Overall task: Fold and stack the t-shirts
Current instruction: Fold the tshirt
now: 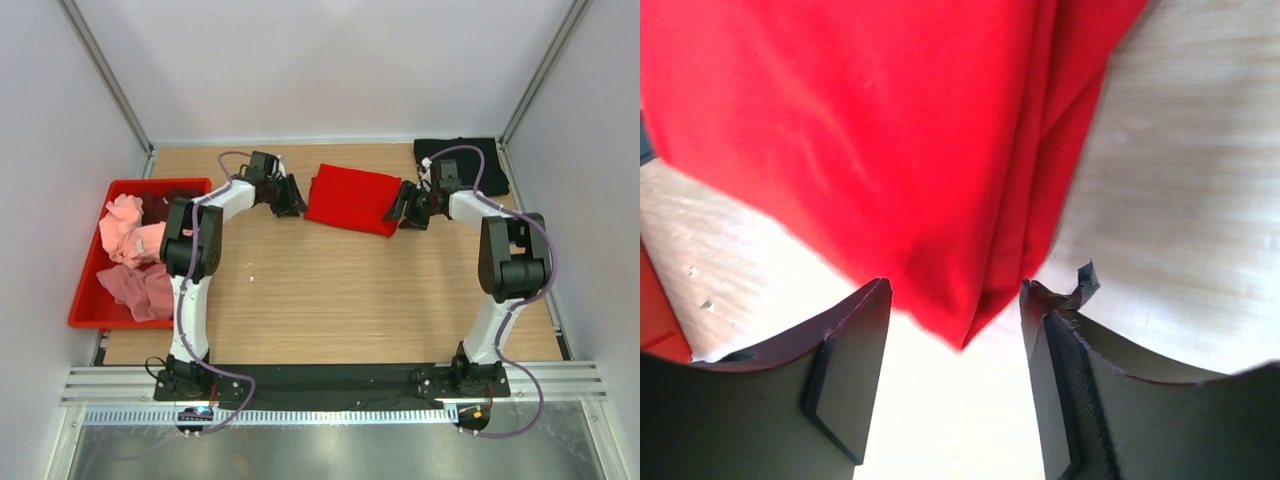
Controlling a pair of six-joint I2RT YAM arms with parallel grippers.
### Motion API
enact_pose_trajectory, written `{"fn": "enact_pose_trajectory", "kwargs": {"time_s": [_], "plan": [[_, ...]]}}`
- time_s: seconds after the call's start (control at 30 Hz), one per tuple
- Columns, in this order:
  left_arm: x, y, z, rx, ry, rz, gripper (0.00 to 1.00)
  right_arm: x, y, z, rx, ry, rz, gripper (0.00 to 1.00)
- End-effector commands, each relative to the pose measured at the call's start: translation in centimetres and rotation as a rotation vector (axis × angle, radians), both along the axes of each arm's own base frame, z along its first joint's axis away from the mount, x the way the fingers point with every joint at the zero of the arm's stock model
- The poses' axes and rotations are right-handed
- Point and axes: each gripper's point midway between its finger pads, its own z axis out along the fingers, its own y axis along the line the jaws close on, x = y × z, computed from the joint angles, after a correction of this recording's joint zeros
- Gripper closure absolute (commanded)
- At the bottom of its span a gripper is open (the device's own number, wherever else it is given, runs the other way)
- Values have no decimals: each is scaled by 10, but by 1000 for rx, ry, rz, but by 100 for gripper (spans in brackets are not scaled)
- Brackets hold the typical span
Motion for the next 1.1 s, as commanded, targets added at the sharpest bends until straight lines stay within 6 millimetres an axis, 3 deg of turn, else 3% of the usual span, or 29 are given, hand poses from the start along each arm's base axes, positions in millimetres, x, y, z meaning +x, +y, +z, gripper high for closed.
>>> {"fn": "enact_pose_trajectory", "kwargs": {"time_s": [0.0, 0.1, 0.2, 0.4, 0.53, 0.73, 0.87, 1.07], "plan": [[-9, -22, 34, -51, -91, -100, 60, -10, 0, 31, 14, -56, -1, 37], [-17, -23, 29, -51, -73, -99, 60, -19, 2, 22, 35, -33, -3, 36], [-18, -19, 35, -33, -105, -79, 60, -21, 9, 19, 57, -45, 17, 36], [-15, 3, 57, 51, -181, 6, 56, -25, 3, 3, 19, -25, 18, 43], [-24, -9, 72, -15, -187, -37, 54, -22, 2, 1, 7, -31, 14, 46], [-43, -26, 45, -21, -121, -104, 52, -21, 0, 2, -8, -30, 20, 51], [-41, -20, 25, 22, -100, -92, 52, -22, -3, 2, -26, -33, 21, 60], [-40, -25, 6, 18, -55, -109, 53, -25, -10, -2, -59, -24, 24, 61]]}}
